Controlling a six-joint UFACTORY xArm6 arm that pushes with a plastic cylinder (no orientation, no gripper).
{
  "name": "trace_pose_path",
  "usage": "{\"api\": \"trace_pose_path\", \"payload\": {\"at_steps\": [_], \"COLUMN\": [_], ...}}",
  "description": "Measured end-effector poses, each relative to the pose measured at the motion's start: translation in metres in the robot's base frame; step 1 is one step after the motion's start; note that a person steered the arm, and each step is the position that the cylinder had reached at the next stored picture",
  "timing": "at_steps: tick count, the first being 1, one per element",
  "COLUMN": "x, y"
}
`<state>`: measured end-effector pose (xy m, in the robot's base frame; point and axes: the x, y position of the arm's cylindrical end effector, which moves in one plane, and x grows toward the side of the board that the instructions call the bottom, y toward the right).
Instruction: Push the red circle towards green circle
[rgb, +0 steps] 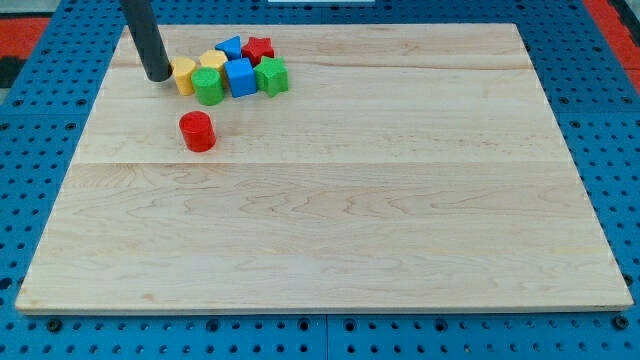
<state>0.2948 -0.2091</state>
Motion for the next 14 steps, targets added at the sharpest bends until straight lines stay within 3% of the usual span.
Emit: {"api": "trace_pose_path", "payload": {"at_steps": [3, 6, 8, 10, 11, 14], "x": [-0.002, 0.116, 0.161, 0.163, 0.144, 0.106], "y": [0.003, -0.036, 0.003, 0.065, 0.082, 0.034]}}
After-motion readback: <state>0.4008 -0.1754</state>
